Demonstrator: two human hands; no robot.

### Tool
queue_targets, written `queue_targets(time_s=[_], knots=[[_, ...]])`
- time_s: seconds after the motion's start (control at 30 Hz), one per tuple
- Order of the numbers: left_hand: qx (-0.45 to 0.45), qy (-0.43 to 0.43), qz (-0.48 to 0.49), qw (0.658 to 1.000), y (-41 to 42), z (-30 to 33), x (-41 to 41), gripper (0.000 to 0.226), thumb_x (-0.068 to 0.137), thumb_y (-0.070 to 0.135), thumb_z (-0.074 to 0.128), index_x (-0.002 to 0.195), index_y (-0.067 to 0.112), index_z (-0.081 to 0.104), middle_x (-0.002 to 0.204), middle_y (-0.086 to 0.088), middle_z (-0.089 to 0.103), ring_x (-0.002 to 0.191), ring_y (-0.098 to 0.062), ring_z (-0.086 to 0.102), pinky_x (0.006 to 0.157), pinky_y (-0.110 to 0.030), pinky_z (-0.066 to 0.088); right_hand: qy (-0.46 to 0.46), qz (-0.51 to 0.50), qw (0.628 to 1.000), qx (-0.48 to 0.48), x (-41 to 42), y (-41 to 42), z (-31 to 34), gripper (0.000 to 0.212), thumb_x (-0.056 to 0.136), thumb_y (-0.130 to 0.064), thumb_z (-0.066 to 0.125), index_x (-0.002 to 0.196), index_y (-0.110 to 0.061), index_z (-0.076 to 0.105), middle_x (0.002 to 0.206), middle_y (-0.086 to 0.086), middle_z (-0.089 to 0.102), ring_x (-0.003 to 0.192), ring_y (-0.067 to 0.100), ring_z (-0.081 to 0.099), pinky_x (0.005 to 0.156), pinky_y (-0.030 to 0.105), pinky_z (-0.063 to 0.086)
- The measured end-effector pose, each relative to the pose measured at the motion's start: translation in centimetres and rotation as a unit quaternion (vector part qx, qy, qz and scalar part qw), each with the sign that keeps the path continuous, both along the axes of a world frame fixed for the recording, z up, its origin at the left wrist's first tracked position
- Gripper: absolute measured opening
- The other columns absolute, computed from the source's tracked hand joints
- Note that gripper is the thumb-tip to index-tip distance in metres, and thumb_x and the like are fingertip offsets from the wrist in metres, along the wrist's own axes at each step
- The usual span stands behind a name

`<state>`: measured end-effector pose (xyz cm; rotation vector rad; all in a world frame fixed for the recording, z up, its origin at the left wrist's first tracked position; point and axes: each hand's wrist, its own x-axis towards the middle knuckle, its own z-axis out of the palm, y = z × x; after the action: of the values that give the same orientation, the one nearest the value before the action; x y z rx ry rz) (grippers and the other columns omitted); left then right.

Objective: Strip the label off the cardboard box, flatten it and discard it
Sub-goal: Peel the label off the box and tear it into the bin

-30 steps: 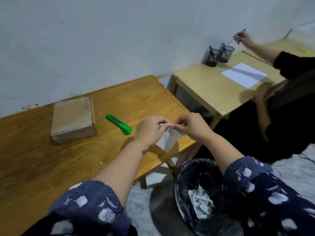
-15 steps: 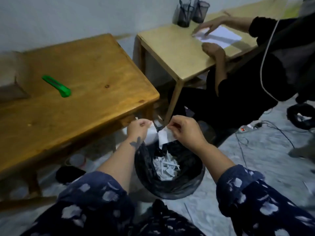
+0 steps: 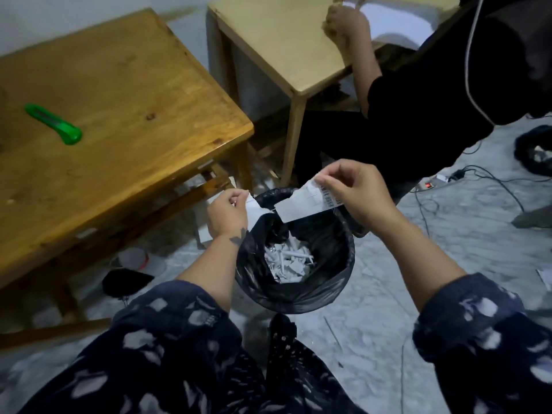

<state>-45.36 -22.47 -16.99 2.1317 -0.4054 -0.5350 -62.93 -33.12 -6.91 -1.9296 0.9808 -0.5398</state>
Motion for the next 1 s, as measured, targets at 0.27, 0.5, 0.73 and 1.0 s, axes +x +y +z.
queue_targets(time_s=[0.27,0.5,0.73,1.0], knots=[[-0.051,0.047,-0.068,0.995,-1.9,0.7,-2.3,0.011,0.088,0.031,0.064,0.086,0.023,0.071,0.084,0.008,0.067,0.083,-0.011,0.061,0.070,-0.023,0.046,0.032,-0.033,0.998,0.046,-0.3,-0.7,-1.4,0.009,0.086,-0.020,0.068,0.077,-0.020,0.069,0.077,-0.003,0.068,0.073,0.008,0.061,0.070,0.025,0.048],[-0.110,0.206,-0.127,0.964,-2.8,2.7,-3.8,0.017,0.088,0.029,0.064,0.100,0.018,0.072,0.094,0.012,0.067,0.089,0.004,0.056,0.070,-0.012,0.040,0.078,-0.067,0.993,0.058,0.7,-0.4,-4.4,0.021,0.083,-0.018,0.070,0.103,-0.015,0.065,0.090,-0.008,0.063,0.081,0.008,0.059,0.060,0.001,0.039],[-0.126,0.218,-0.113,0.961,-2.5,3.1,-3.6,0.010,0.090,0.027,0.063,0.095,0.021,0.069,0.088,0.017,0.065,0.085,0.006,0.056,0.064,-0.006,0.040,0.134,-0.103,0.985,-0.027,1.8,1.2,-5.3,0.021,0.082,-0.036,0.066,0.100,-0.026,0.060,0.110,-0.008,0.054,0.107,0.018,0.053,0.095,0.041,0.041],[-0.171,0.171,-0.080,0.967,-2.1,3.2,-4.2,0.011,0.091,0.021,0.061,0.095,0.013,0.068,0.085,0.012,0.066,0.076,0.008,0.060,0.061,-0.001,0.042,0.079,-0.099,0.980,0.153,2.9,2.7,-5.3,0.031,0.076,-0.040,0.071,0.098,-0.019,0.072,0.093,-0.004,0.073,0.089,0.013,0.066,0.084,0.037,0.053]])
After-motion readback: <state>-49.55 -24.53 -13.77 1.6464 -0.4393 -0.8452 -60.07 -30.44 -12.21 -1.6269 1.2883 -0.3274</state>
